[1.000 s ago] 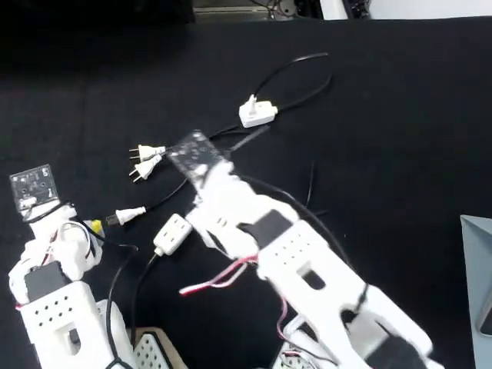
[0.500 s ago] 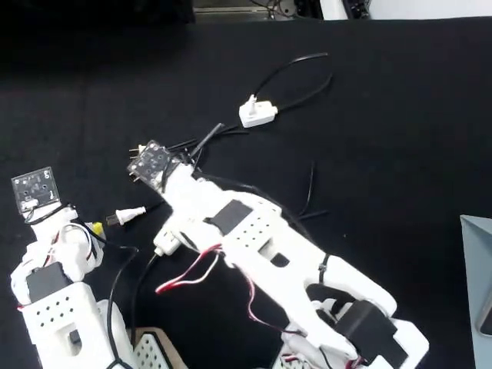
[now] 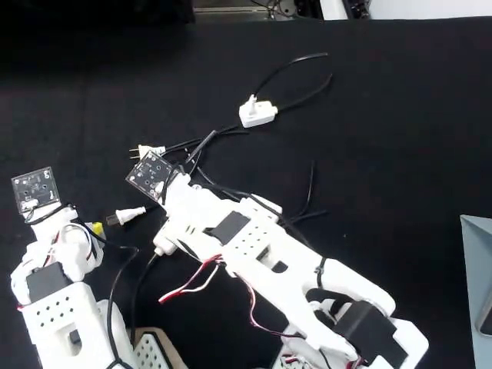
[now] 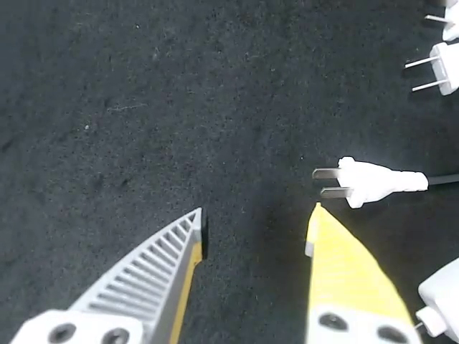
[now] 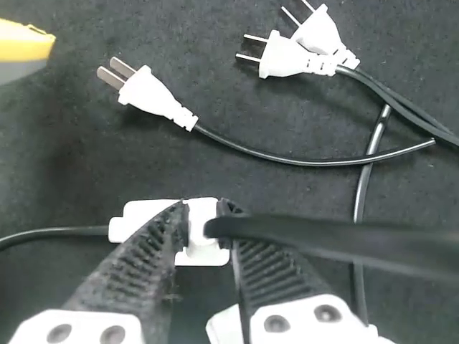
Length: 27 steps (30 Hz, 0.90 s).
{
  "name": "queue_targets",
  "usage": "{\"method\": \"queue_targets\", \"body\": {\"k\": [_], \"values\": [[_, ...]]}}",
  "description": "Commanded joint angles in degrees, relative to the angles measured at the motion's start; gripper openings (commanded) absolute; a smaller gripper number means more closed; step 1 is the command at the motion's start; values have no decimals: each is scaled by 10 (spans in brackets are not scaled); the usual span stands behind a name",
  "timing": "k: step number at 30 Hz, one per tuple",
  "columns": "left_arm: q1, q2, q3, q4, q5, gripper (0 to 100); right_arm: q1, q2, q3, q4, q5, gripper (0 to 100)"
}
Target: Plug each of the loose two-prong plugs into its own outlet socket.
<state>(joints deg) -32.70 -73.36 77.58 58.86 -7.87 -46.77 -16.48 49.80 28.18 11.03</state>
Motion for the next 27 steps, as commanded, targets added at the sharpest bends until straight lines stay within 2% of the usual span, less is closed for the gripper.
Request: {"method": "queue_targets", "body": {"k": [1, 13, 22, 27], "values": [[-2, -6, -3, -9, 6, 237, 15, 0, 2, -12, 4, 12], [-2, -6, -3, -9, 6, 237, 15, 5, 28, -14, 1, 12], [-2, -6, -3, -9, 6, 238, 15, 114, -19, -13, 1, 12], [-2, -6, -3, -9, 6, 238, 16, 107, -19, -13, 1, 12]]}}
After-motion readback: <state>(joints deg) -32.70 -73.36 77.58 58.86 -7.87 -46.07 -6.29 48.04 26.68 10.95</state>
